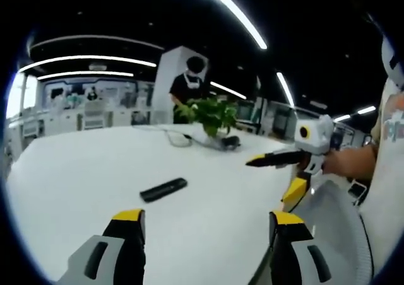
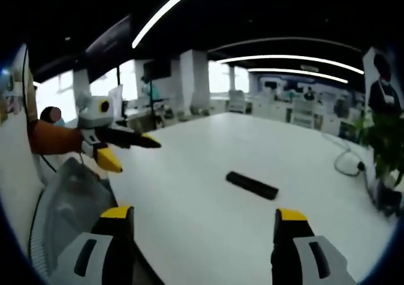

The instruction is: Press the specified remote control buttons in sequence, fully releasing each button before pressing the next.

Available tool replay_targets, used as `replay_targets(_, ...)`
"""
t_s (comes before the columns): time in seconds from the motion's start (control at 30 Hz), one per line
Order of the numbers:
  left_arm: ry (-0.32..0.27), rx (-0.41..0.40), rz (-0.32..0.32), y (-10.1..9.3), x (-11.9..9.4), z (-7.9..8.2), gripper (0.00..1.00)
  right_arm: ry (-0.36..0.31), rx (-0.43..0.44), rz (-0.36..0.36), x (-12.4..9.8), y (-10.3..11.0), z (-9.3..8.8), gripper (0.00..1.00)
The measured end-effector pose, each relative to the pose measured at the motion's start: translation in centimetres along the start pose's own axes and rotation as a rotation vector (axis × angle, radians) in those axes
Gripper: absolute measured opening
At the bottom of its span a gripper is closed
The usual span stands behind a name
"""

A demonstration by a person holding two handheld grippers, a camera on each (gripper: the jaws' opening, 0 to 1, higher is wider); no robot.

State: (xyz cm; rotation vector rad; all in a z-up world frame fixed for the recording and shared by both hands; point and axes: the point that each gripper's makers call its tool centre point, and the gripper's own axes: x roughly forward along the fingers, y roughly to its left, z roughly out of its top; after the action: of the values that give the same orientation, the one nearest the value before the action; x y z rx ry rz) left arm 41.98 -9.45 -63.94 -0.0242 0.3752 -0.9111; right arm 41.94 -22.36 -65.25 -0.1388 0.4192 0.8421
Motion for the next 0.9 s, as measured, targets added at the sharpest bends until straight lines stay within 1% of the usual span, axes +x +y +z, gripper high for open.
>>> replay_targets(0.2,0.012,0.014,-0.018,0.6,0.2,0.3,0.83,0.003,-0.041,0.014,0.2,-0.6,1.1,0.90)
replay_targets(0.5,0.022,0.047,-0.035,2.0,0.7,1.4,0.83,0.014,-0.082,0.013,0.5,-2.1,2.2,0.90)
replay_targets(0.8,0.053,0.082,-0.063,2.6,1.4,1.7,0.83,0.039,-0.130,0.034,0.7,-3.0,2.9,0.90)
replay_targets(0.9,0.061,0.096,-0.072,2.8,1.6,1.9,0.83,0.060,-0.144,0.061,0.9,-2.9,2.8,0.90)
